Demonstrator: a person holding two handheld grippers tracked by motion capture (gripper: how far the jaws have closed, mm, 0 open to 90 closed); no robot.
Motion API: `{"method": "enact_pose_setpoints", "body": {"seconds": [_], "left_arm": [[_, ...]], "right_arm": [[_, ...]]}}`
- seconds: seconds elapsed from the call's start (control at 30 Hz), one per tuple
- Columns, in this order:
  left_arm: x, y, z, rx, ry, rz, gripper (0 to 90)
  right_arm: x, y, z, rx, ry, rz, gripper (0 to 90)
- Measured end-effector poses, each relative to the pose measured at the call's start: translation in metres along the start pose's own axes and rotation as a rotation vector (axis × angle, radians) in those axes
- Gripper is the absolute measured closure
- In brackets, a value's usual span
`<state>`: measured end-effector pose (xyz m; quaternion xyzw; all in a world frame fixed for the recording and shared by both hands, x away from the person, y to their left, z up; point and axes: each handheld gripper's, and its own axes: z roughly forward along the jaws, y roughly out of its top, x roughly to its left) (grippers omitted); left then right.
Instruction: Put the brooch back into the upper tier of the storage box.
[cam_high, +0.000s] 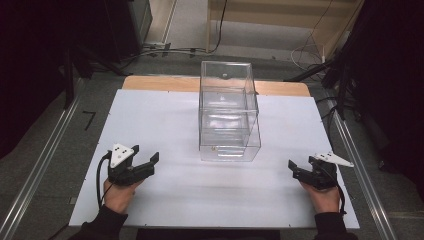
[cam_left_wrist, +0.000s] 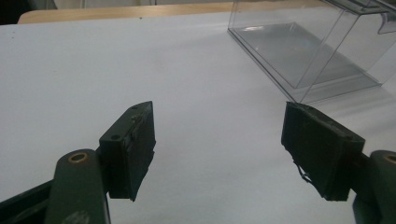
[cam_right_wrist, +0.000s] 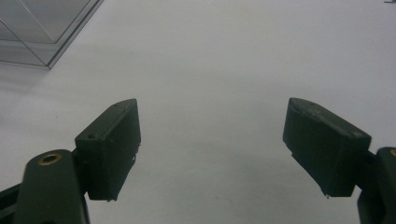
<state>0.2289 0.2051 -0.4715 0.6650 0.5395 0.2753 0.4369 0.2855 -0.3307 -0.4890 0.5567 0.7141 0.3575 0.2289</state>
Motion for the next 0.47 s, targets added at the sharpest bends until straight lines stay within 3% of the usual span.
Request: {"method": "enact_pose_setpoints", "body": {"seconds": [0.47], "left_arm": [[0.022,-0.011,-0.005,0.019,0.068,-0.035,25.8]], "right_arm": [[-0.002,-0.001,0.000,-0.003,-0.005,-0.004,15.8]]}}
